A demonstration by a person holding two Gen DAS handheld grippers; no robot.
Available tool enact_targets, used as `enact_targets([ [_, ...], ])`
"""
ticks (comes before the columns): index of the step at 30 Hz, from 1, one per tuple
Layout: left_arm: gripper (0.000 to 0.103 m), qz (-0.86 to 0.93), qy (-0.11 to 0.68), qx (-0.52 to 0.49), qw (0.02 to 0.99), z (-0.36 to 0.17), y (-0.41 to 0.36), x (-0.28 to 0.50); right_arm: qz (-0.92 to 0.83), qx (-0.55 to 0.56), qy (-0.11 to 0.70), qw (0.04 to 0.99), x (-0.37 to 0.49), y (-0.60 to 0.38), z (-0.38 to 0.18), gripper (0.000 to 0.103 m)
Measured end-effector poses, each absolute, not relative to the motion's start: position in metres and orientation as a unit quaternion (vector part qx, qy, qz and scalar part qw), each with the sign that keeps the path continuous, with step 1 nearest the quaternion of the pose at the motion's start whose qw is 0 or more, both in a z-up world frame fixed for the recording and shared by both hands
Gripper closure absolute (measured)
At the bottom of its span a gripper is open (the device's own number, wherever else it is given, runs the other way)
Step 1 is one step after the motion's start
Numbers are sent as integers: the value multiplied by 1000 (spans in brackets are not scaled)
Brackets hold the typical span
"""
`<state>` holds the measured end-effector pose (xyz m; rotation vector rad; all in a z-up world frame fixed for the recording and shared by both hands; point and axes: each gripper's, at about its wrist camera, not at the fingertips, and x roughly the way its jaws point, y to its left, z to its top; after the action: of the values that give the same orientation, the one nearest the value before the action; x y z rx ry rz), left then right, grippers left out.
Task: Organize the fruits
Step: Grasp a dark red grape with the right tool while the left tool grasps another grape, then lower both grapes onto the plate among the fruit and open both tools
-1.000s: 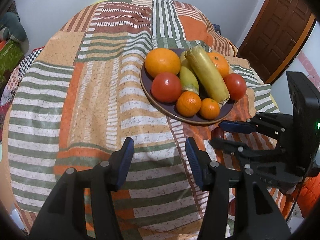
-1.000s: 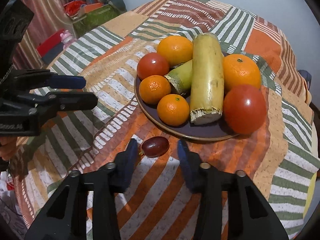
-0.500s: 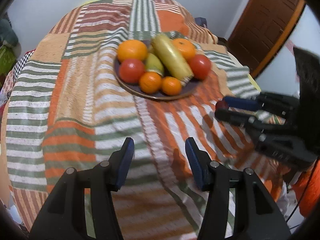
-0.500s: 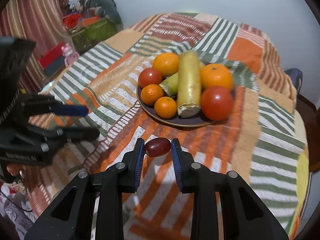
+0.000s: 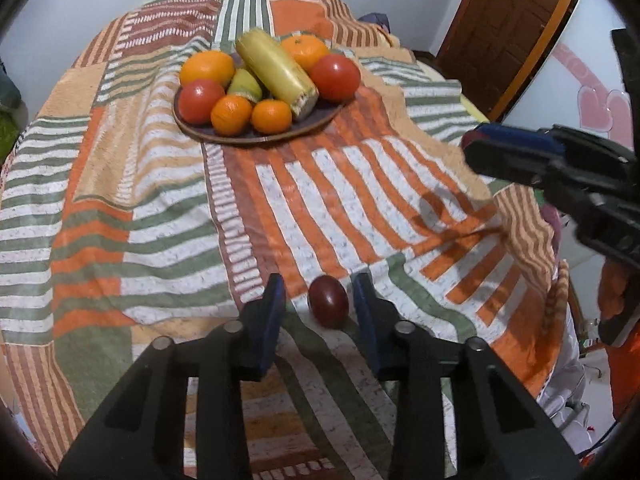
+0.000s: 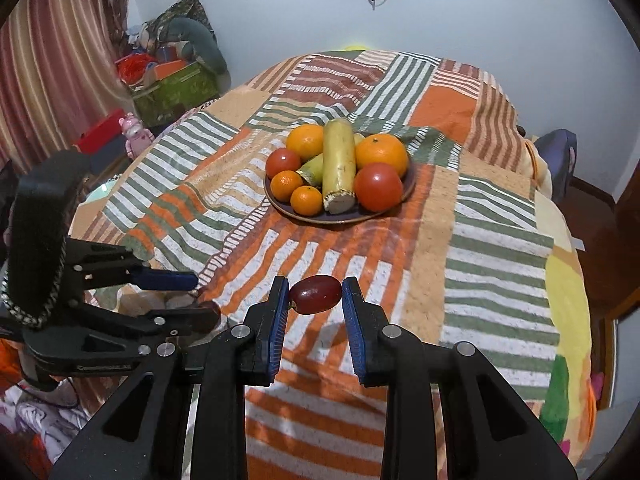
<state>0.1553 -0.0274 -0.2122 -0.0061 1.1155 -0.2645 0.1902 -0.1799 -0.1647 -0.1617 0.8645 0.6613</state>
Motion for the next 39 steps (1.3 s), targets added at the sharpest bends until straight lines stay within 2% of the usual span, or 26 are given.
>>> enact_targets([
  [3,76,-126,531,-9,838,-216,-28,155,313,-74,410,853,188,-183,-165,78],
  [5,84,-135,529,-11,837,-215,-30,155,313,-73,410,854,189,-184,-165,78],
  [14,84,-127,507,-15,852,-195,-16,163,310,-73,402,859,197,-180,-163,78],
  [28,84,-101,445,-19,889,-148,12,223,317,-74,370,870,243,-158,-145,78],
  [39,84,-102,437,-12,894,-154,14,276,321,-80,362,871,285,-139,-151,78],
])
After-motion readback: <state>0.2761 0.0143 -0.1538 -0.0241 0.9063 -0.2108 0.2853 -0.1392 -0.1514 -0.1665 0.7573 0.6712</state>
